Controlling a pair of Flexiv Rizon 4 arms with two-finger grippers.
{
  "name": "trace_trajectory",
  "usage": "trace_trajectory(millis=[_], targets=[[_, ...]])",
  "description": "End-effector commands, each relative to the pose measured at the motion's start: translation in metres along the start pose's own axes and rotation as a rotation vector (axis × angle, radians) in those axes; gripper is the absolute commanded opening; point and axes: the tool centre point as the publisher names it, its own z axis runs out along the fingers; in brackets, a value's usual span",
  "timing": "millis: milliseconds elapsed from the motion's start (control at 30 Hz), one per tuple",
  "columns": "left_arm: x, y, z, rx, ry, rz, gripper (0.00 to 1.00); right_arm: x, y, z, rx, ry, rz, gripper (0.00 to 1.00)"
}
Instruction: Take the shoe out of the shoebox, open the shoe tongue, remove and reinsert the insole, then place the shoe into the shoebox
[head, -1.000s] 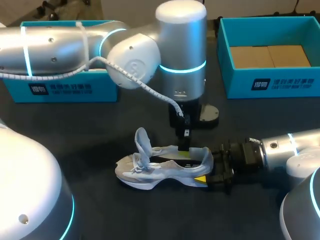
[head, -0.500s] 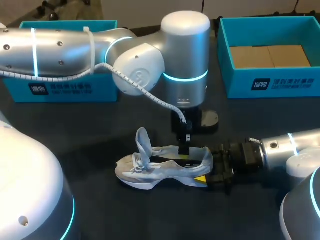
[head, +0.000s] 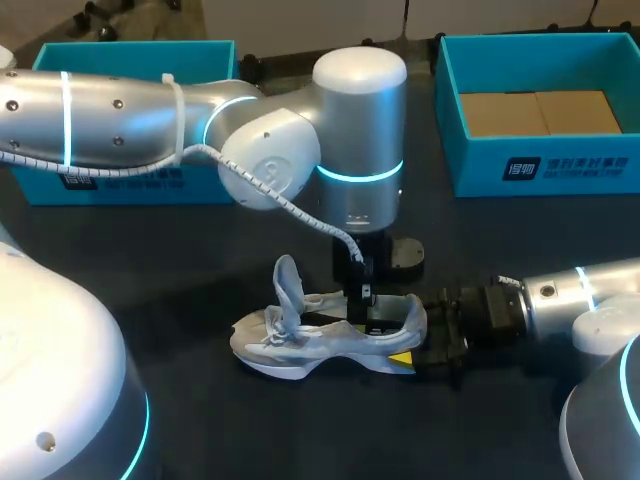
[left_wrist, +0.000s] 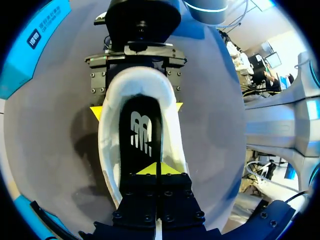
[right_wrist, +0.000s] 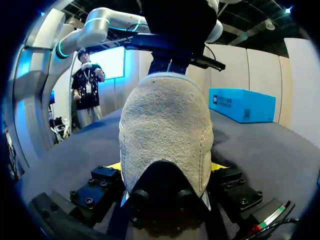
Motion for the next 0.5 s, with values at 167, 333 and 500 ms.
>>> trace_trajectory(millis=[167, 333, 500], targets=[[0.002, 0.013, 0.003, -0.018, 0.027, 0.008, 0.00, 0.001, 0.000, -0.001, 0.002, -0.002, 0.001, 0.00], [0.004, 0.018, 0.012, -0.040, 0.029, 0.018, 0.00, 0.001, 0.000, -0.001, 0.002, -0.002, 0.001, 0.00], [0.007, 0.020, 0.019, -0.043, 0.035, 0.031, 0.00, 0.001, 0.000, -0.001, 0.002, -0.002, 0.001, 0.00]])
